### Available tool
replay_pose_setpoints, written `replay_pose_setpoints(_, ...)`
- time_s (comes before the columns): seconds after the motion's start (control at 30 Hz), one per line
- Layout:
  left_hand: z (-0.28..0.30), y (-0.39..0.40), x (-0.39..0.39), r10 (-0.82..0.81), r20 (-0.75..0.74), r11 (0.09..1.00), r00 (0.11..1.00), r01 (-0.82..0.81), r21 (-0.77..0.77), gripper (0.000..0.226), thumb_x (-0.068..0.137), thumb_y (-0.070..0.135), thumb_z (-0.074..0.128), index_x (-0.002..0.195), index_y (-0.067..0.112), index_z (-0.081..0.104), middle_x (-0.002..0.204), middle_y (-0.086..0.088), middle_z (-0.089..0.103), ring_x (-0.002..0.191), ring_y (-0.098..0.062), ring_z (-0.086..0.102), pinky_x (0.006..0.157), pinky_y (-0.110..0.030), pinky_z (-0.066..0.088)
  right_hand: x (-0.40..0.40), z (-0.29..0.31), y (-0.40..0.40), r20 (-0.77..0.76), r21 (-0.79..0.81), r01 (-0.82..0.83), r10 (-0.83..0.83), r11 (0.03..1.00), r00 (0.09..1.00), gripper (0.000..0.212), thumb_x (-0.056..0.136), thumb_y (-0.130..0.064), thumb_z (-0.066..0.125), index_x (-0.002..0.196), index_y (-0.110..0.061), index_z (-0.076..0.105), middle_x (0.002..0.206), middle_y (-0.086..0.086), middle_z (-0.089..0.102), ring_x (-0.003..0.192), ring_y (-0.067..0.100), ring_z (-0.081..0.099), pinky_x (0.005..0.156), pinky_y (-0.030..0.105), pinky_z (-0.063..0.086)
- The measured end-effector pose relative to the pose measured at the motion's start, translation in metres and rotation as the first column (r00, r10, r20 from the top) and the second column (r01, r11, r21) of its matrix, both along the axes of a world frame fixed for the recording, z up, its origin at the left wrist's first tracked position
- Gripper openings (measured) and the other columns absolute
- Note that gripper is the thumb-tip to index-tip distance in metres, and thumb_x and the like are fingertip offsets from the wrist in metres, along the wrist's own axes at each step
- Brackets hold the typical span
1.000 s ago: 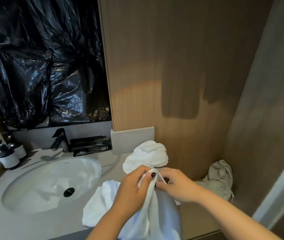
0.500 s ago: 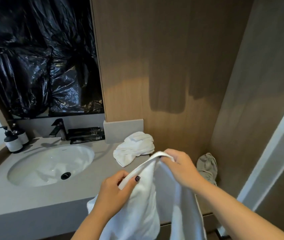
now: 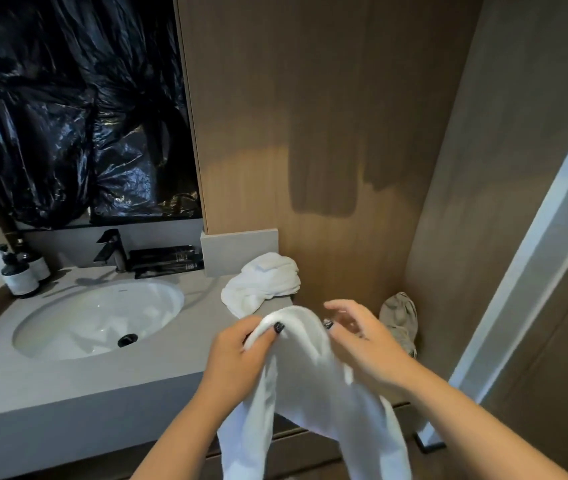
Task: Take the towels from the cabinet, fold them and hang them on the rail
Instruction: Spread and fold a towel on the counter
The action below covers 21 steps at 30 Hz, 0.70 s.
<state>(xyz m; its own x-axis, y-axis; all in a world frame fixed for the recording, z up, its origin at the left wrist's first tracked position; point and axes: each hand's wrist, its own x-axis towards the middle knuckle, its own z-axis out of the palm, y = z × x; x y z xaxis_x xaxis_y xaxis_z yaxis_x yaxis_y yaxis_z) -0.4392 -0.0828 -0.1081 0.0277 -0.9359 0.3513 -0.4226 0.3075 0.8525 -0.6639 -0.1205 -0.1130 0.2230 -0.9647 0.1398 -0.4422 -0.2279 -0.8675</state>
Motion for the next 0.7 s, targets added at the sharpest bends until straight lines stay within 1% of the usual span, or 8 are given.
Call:
replay_pose_setpoints(0.07,0.006,0.005,-0.004,-0.072,0.093,0.996,0.993,0.077,-0.054,0.024,0.097,0.019,0.06,0.079,0.033,0.067,0.077,0.015,0.063,0.077,-0.005,0.057,0.066,-0.012,0.038,0.026,-0.002,0.015,0.029,0.054,-0.121,0.119,0.991,0.992,0.038,0.093,-0.027,0.059,0.128,-0.04,0.052,0.128,-0.013,0.053,0.117,-0.002,0.051,0.096,0.016,0.041)
replay_pose_setpoints(0.13,0.009,0.011,-0.003,-0.119,0.174,0.987,0.978,0.136,-0.088,0.013,0.097,0.026,0.056,0.092,0.03,0.068,0.086,0.02,0.063,0.085,-0.004,0.058,0.071,-0.009,0.039,0.047,-0.002,0.024,0.175,0.08,-0.191,0.175,0.978,0.969,0.042,0.086,-0.027,0.06,0.128,-0.032,0.058,0.127,-0.012,0.061,0.12,0.003,0.055,0.1,0.025,0.044)
replay_pose_setpoints(0.2,0.015,0.018,0.007,-0.076,0.132,0.988,0.988,0.093,-0.127,0.013,0.092,0.031,0.054,0.092,0.035,0.066,0.088,0.021,0.064,0.086,-0.003,0.059,0.07,-0.009,0.04,0.06,0.002,0.028,0.34,0.151,-0.219,0.158,0.964,0.927,0.03,0.086,-0.017,0.059,0.115,-0.022,0.067,0.11,-0.008,0.071,0.106,0.008,0.063,0.091,0.025,0.048)
replay_pose_setpoints(0.3,0.027,0.025,0.029,0.016,0.079,0.982,0.997,-0.001,-0.188,0.012,0.09,0.029,0.059,0.084,0.037,0.065,0.088,0.022,0.066,0.085,-0.004,0.06,0.069,-0.01,0.041,0.08,0.006,0.035,0.495,0.246,-0.334,0.179,0.91,0.85,0.018,0.098,-0.017,0.053,0.1,-0.011,0.07,0.084,-0.002,0.068,0.082,0.011,0.06,0.076,0.023,0.046)
replay_pose_setpoints(0.4,0.029,0.029,0.049,0.068,0.054,0.985,0.996,-0.059,-0.159,0.014,0.091,0.019,0.069,0.081,0.029,0.068,0.081,0.021,0.067,0.08,-0.004,0.061,0.067,-0.011,0.04,0.101,0.014,0.041,0.426,0.219,-0.292,0.178,0.931,0.887,0.026,0.102,-0.016,0.048,0.082,-0.013,0.066,0.073,-0.006,0.064,0.072,0.006,0.056,0.067,0.018,0.042)
replay_pose_setpoints(0.47,0.029,0.032,0.058,0.115,0.017,0.986,0.993,-0.112,-0.119,0.014,0.089,0.019,0.071,0.077,0.026,0.069,0.077,0.017,0.067,0.076,-0.005,0.06,0.065,-0.012,0.041,0.112,0.017,0.04,0.388,0.163,-0.199,0.123,0.966,0.913,0.034,0.101,-0.015,0.049,0.068,-0.014,0.056,0.064,-0.003,0.055,0.063,0.007,0.05,0.061,0.022,0.039)
replay_pose_setpoints(0.6,0.019,0.035,0.077,0.193,0.01,0.98,0.981,-0.193,0.048,0.018,0.076,0.023,0.082,0.067,0.028,0.068,0.07,0.012,0.066,0.064,-0.002,0.055,0.058,-0.014,0.041,0.118,0.023,0.032,0.391,0.063,-0.001,-0.024,0.998,0.92,0.037,0.097,-0.012,0.051,0.061,-0.015,0.043,0.064,0.003,0.032,0.062,0.013,0.03,0.057,0.029,0.023)
replay_pose_setpoints(0.7,0.002,0.033,0.089,0.2,0.067,0.969,0.978,-0.207,0.137,0.016,0.071,0.03,0.086,0.066,0.029,0.071,0.07,0.004,0.066,0.065,-0.007,0.056,0.059,-0.019,0.043,0.104,0.029,0.026,0.341,0.031,-0.042,0.029,0.999,0.94,0.035,0.093,-0.016,0.064,0.065,-0.002,0.046,0.062,0.005,0.034,0.059,0.013,0.031,0.055,0.023,0.025)
